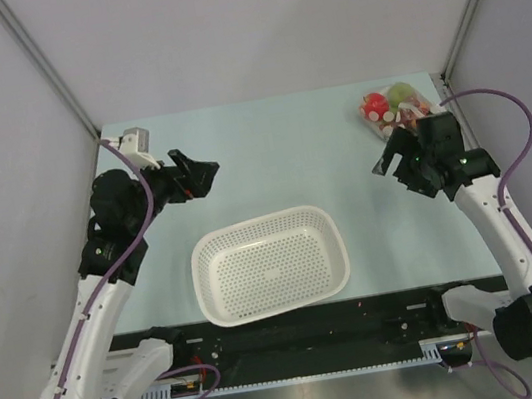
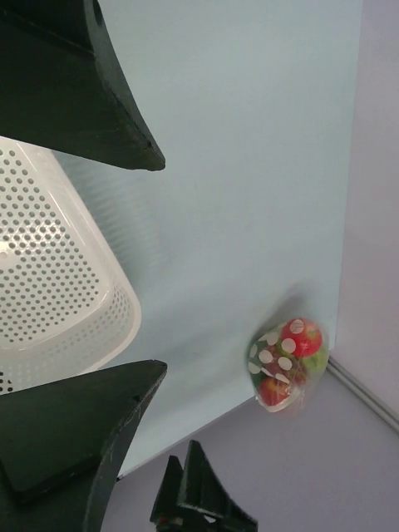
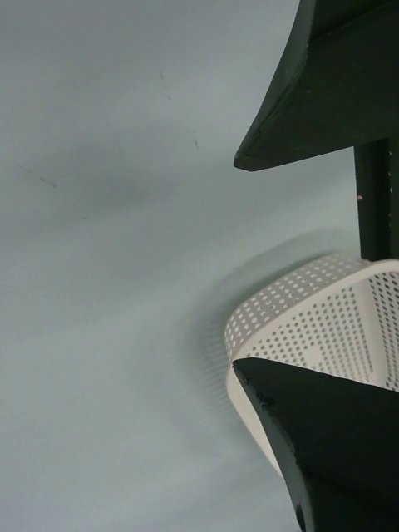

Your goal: Open the zip-top bag and remove the fake food

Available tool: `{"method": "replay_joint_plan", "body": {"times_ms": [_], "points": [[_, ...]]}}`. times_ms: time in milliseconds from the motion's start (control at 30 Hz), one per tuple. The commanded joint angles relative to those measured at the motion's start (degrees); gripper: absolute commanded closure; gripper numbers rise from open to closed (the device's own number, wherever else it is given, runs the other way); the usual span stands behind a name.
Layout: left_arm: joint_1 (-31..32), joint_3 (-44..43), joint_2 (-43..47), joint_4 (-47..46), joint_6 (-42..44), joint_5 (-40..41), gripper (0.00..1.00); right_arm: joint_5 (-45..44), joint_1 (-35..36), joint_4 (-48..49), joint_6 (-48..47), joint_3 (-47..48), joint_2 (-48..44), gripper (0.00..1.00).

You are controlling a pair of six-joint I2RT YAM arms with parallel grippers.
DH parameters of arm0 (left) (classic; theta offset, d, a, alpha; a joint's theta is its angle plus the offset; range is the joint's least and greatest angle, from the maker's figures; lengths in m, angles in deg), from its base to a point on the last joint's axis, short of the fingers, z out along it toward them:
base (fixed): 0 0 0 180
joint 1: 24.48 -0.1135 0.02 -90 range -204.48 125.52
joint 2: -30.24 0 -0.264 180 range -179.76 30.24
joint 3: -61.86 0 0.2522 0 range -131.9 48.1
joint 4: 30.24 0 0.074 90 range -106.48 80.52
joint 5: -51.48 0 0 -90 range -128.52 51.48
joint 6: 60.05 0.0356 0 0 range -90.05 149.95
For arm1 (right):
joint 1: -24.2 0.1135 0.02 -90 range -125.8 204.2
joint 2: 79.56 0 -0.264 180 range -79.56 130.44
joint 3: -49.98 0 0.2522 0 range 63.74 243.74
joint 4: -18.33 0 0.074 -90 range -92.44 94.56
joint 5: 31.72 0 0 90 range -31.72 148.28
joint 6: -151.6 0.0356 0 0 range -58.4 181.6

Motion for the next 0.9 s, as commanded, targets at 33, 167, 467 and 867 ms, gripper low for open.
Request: {"method": "replay_joint_plan", "body": {"times_ms": [33,167,467,867], "points": [[-0.06,-1.35,0.90,1.58,-2.20,-4.60,0.00,16.07,-12.89,8.39,7.54,-3.06,4.22,0.00],[0.47,-1.00,1.86,2.55,-3.08,-5.66,0.00,14.88,-17.20,12.17,12.20,2.64,14.31,0.00],[1.44,1.99,5.38,3.52,-3.61,-10.84,0.00,12.93,-29.07,24.28,27.23,6.79,27.17,0.00],[3.55,-5.04,0.73,5.46,7.90,-12.07,0.01,7.56,-29.60,37.38,34.89,8.63,38.50,0.00]]}}
